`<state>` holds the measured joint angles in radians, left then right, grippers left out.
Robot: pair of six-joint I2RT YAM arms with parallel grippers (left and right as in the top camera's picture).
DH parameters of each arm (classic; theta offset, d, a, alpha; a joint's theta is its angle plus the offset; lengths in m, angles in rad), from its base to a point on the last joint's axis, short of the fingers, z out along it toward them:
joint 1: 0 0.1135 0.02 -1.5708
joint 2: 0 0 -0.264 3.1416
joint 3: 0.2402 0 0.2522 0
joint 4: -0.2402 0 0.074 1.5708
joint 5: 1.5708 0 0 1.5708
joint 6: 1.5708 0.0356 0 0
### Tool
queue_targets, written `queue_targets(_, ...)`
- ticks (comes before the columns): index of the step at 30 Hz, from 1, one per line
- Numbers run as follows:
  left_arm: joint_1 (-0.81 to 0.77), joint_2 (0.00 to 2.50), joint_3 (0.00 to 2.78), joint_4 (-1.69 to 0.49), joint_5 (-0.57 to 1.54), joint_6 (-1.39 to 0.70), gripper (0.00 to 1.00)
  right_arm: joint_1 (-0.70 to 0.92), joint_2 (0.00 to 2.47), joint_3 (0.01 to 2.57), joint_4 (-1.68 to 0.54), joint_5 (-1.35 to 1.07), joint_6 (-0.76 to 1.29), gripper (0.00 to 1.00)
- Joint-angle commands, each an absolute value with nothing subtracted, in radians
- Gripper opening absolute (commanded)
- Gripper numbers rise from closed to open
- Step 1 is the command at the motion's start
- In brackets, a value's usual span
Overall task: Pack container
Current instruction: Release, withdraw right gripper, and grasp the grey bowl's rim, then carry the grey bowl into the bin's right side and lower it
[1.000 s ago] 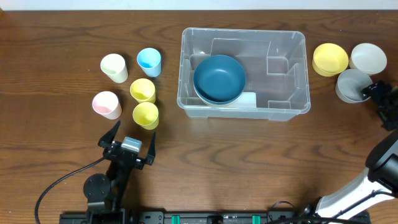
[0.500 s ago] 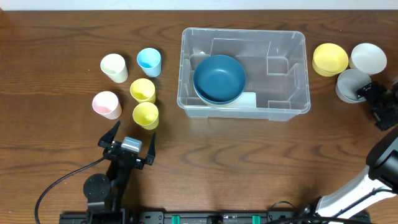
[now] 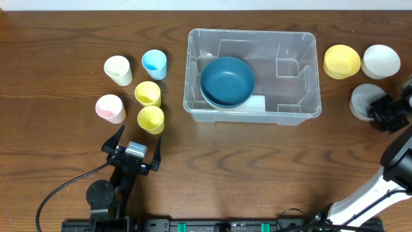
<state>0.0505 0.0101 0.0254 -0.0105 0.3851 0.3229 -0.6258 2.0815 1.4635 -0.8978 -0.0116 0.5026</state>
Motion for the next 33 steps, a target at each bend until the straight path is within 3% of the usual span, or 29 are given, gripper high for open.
queue_targets(1, 0.055, 0.004, 0.004, -0.042, 0.391, 0.339, 0.98, -0.658, 2.087, 1.497, -0.951, 0.001, 0.513, 0.08)
queue_targets(2, 0.055, 0.004, 0.004, -0.042, 0.391, 0.339, 0.98, -0.666, 2.086, 1.524, -0.991, -0.002, 0.516, 0.01)
queue_targets(9, 0.055, 0.004, 0.004, -0.042, 0.391, 0.339, 0.98, -0.691, 2.056, 1.897, -1.353, -0.043, 0.515, 0.01)
queue_targets(12, 0.055, 0.004, 0.004, -0.042, 0.391, 0.339, 0.98, -0.688, 2.023, 2.140, -1.474, -0.166, 0.514, 0.01)
queue_targets(16, 0.055, 0.004, 0.004, -0.042, 0.391, 0.339, 0.98, -0.656, 1.971, 2.406, -1.511, -0.418, 0.514, 0.01)
queue_targets(19, 0.055, 0.004, 0.004, -0.042, 0.391, 0.339, 0.98, -0.587, 1.933, 2.523, -1.510, -0.459, 0.514, 0.01)
queue_targets(24, 0.055, 0.004, 0.004, -0.042, 0.391, 0.339, 0.98, -0.365, 1.900, 2.557, -1.516, -0.339, 0.482, 0.01)
queue_targets(33, 0.055, 0.004, 0.004, -0.042, 0.391, 0.339, 0.98, -0.020, 1.996, 2.369, -1.466, -0.092, 0.500, 0.01)
